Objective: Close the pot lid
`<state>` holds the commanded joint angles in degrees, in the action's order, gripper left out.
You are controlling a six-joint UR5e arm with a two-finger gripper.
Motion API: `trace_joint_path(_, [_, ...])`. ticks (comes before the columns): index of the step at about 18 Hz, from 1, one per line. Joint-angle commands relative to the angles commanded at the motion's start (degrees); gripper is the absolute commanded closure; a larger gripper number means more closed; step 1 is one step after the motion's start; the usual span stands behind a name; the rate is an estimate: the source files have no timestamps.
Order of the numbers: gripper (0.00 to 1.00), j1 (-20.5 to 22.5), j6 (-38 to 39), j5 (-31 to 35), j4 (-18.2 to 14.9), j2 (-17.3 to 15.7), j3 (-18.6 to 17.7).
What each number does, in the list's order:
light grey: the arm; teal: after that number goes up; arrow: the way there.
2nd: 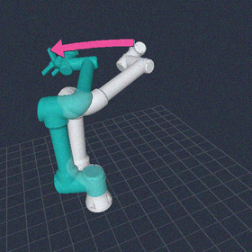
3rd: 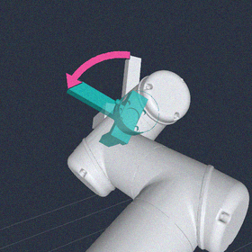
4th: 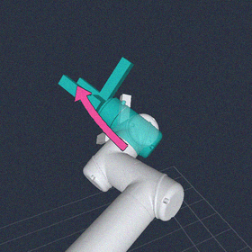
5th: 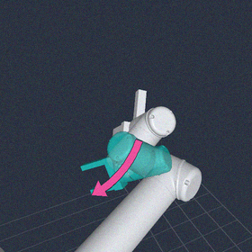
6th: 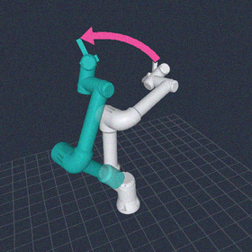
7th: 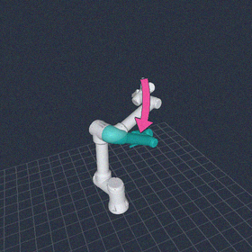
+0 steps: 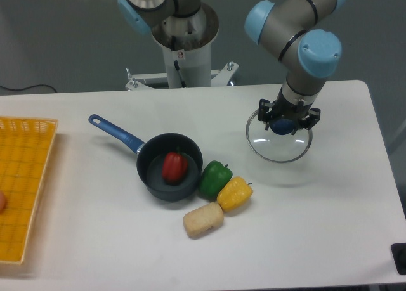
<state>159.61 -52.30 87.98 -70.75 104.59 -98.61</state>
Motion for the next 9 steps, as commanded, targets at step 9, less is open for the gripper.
trace_joint_path(9, [0.36,-0.6,0.3,0.5,-0.2,-0.1,0.1])
